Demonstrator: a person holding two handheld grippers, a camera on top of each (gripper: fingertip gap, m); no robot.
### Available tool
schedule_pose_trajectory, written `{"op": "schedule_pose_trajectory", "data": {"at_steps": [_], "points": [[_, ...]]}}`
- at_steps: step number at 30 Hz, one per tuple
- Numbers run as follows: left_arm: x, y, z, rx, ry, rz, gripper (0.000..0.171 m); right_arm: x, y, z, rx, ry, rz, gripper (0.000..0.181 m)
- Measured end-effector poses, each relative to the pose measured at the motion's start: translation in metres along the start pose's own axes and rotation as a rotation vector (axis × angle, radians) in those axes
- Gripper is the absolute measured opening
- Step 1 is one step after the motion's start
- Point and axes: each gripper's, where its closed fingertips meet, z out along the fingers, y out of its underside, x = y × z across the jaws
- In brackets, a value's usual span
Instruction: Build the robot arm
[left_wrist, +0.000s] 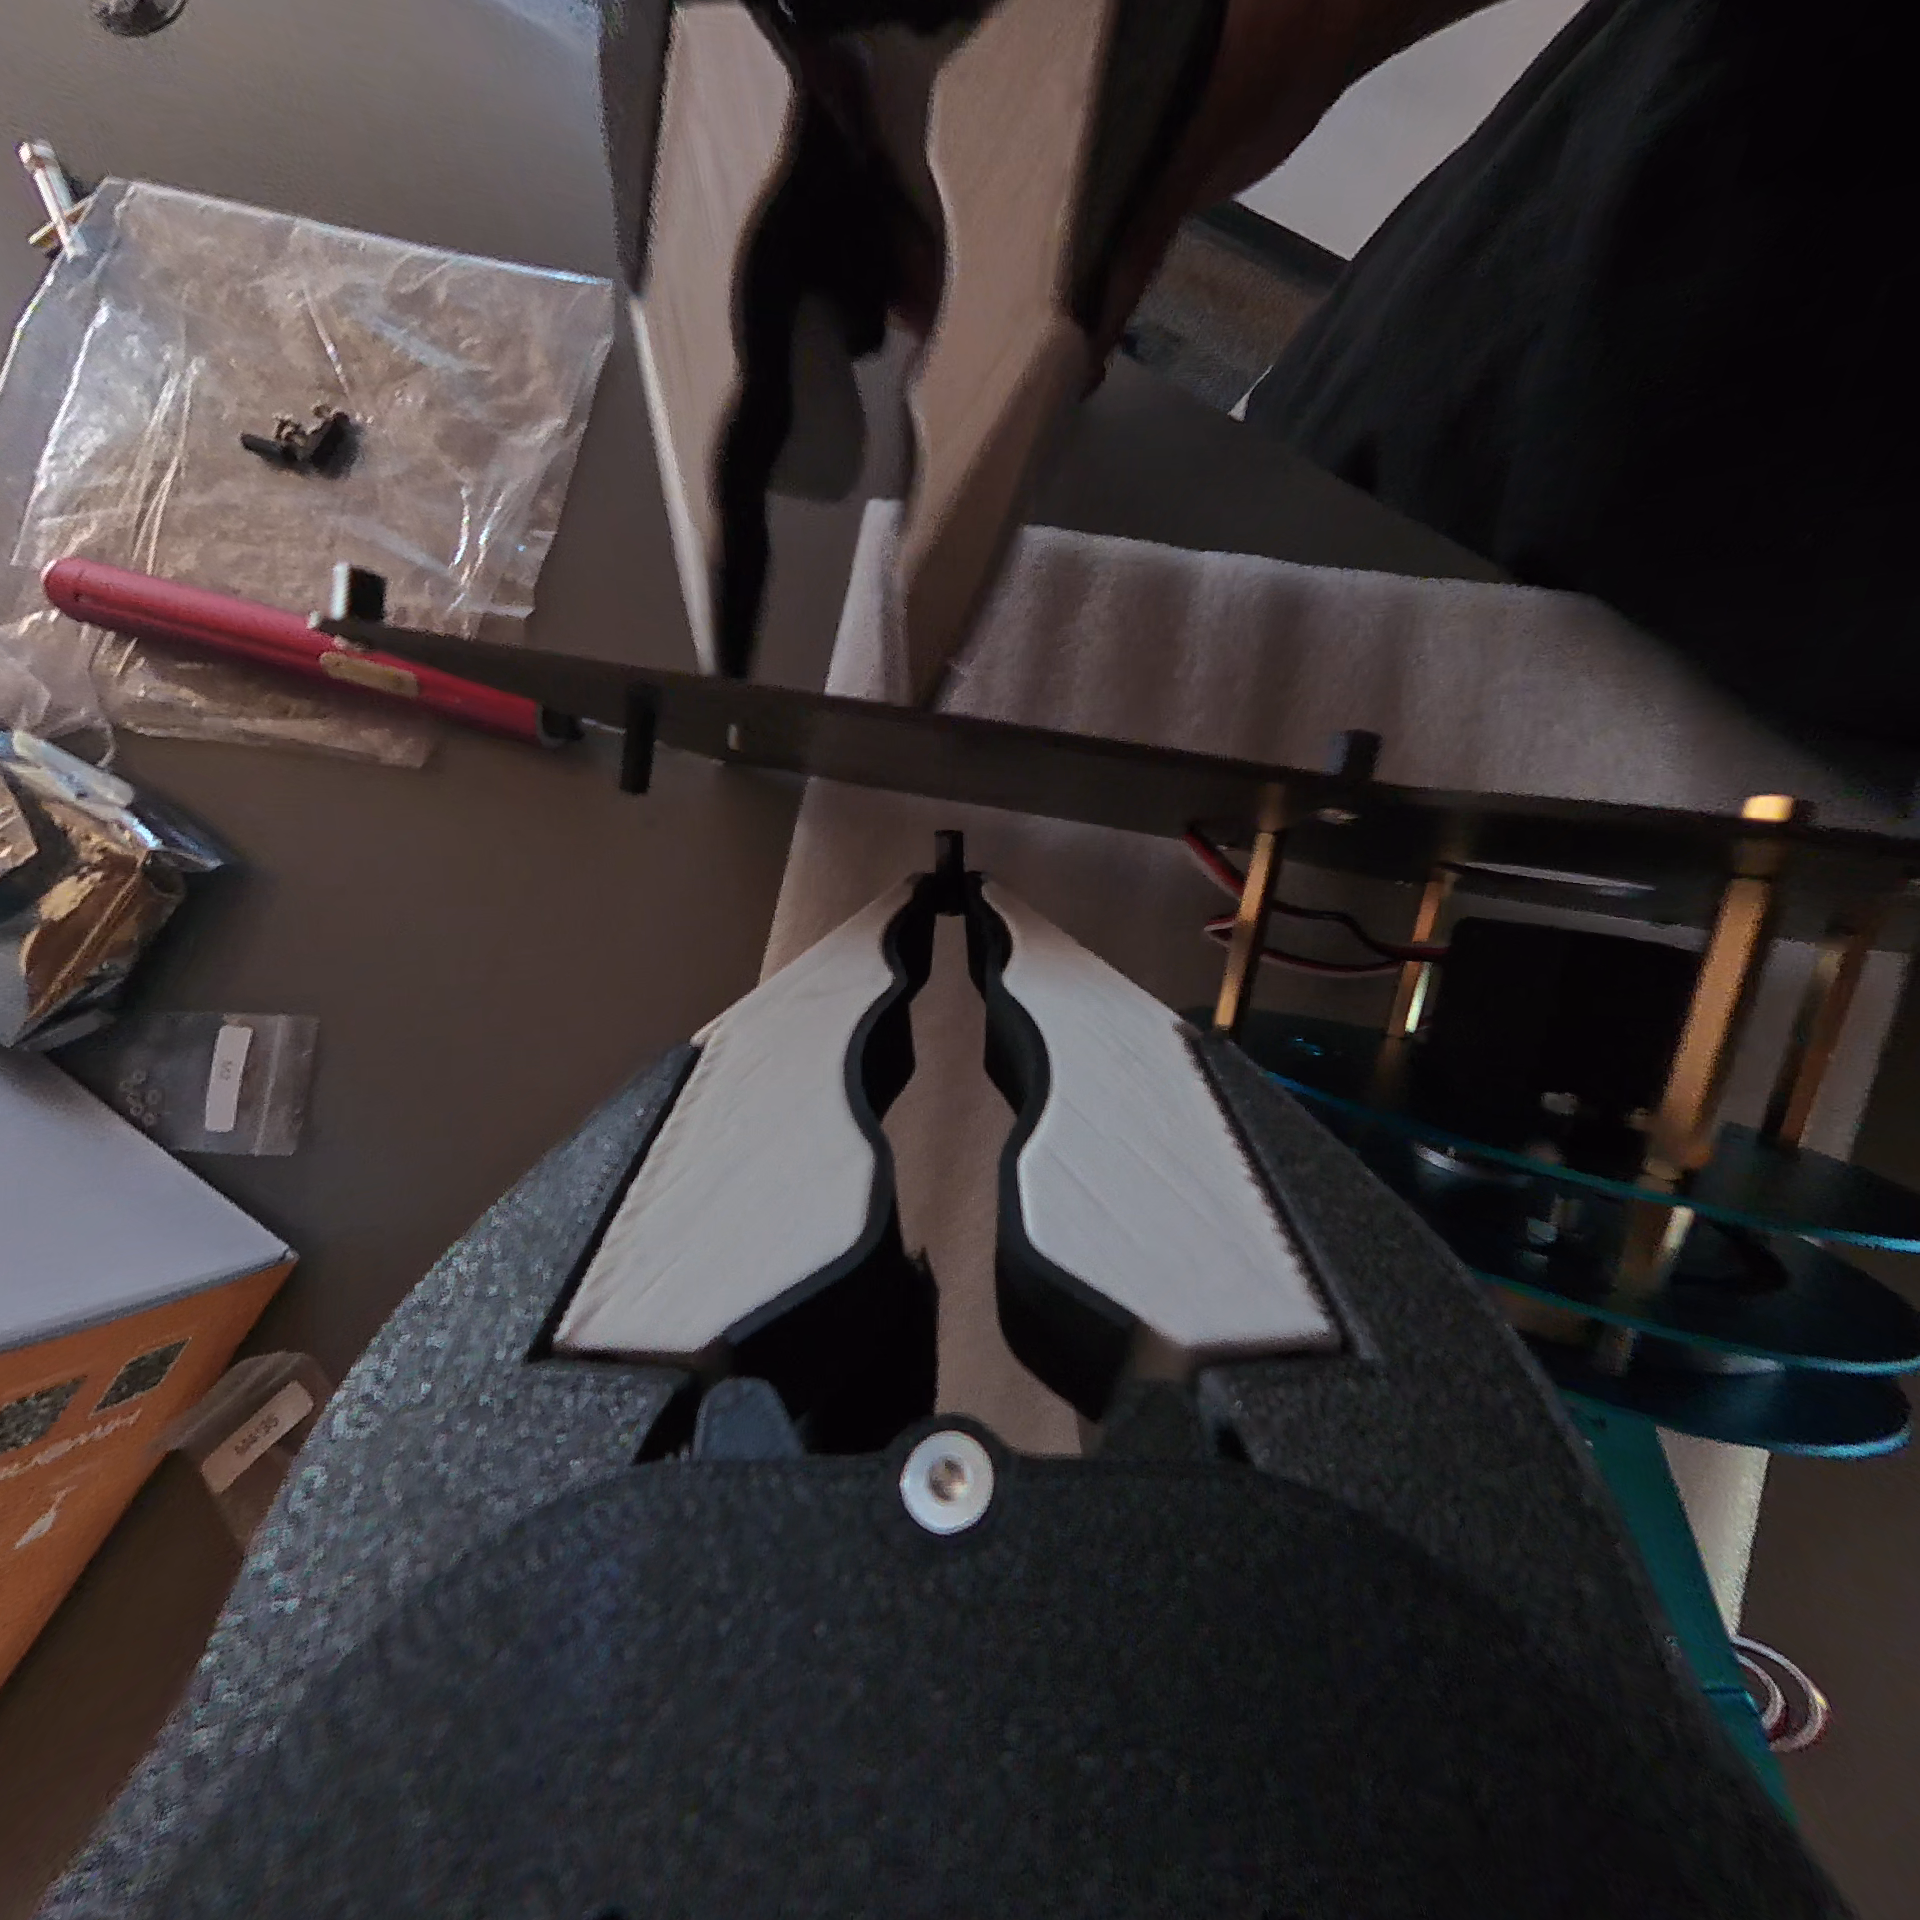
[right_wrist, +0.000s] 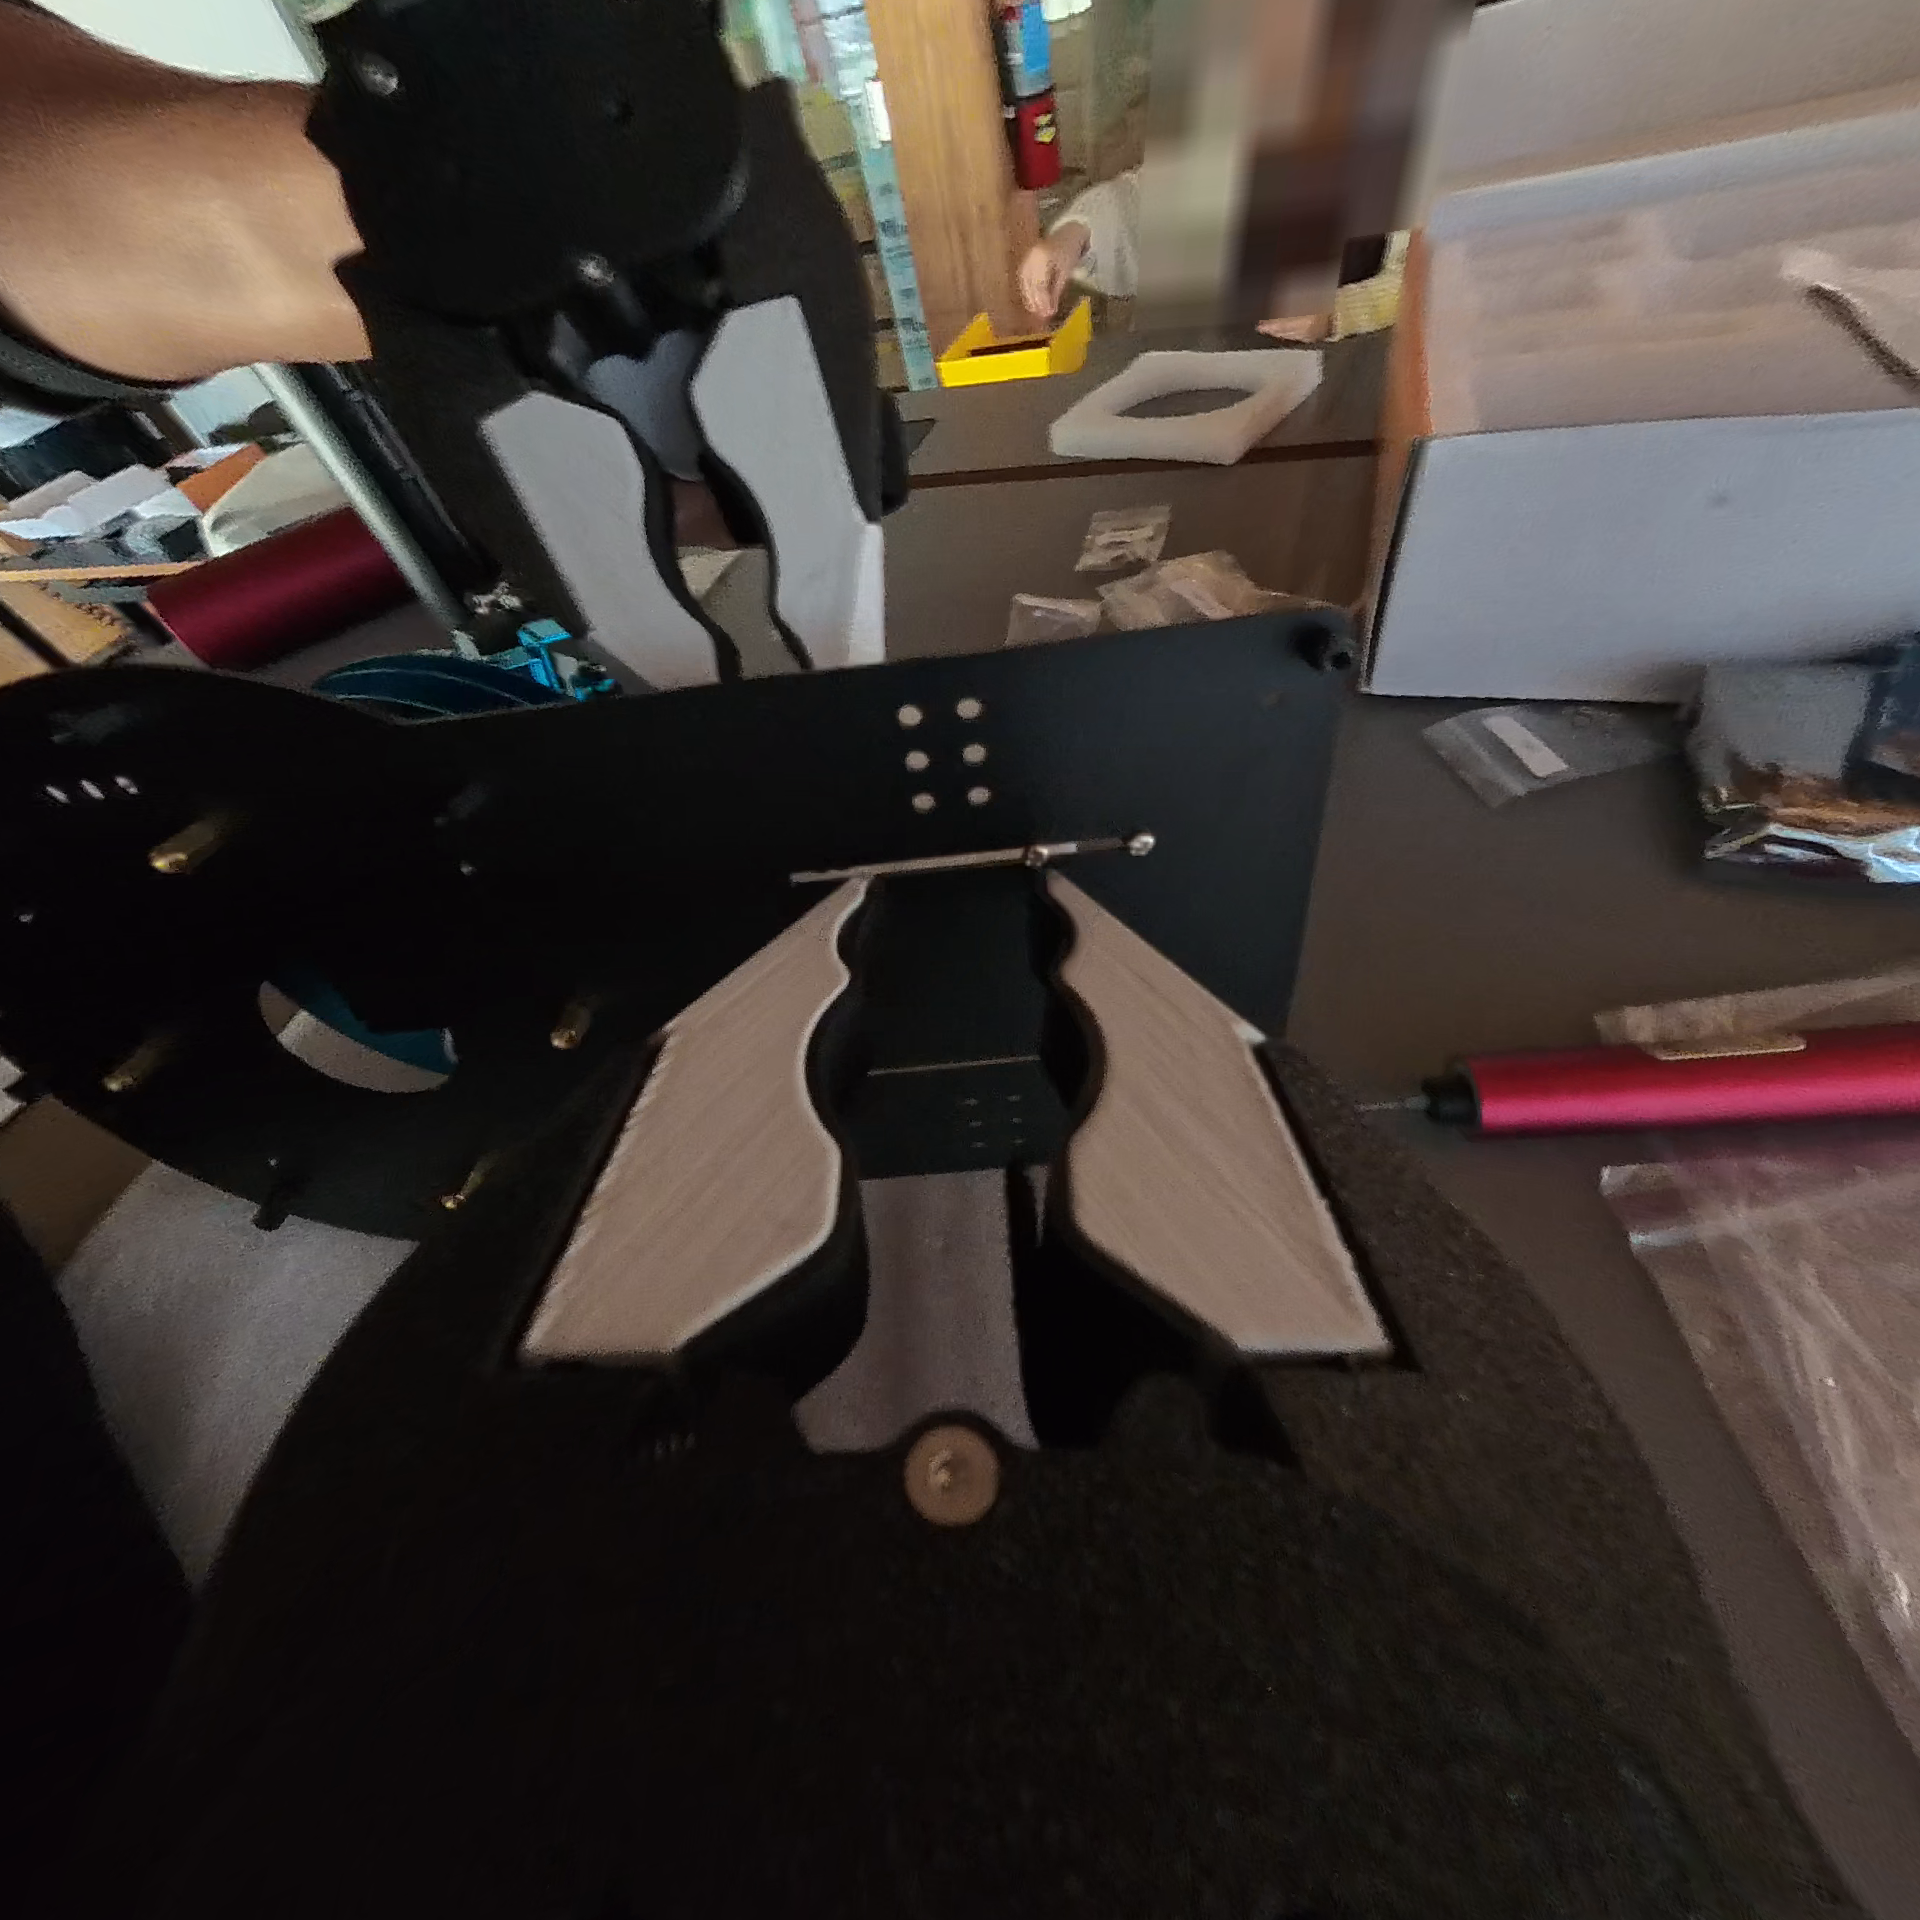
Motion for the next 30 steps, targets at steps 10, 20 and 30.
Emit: {"op": "schedule_pose_trajectory", "data": {"at_steps": [10,20,30], "points": [[-0.027,0.009,0.004,-0.001,-0.060,-0.082,0.004,-0.002,0.000,-0.001,0.017,-0.083,0.011,0.033],[-0.044,-0.002,0.011,0.053,-0.075,-0.094,0.005,0.009,-0.006,-0.013,0.050,-0.056,-0.026,0.039],[-0.043,-0.014,0.016,0.118,-0.032,-0.127,0.005,0.019,-0.011,-0.016,0.075,-0.075,0.046,0.040]]}}
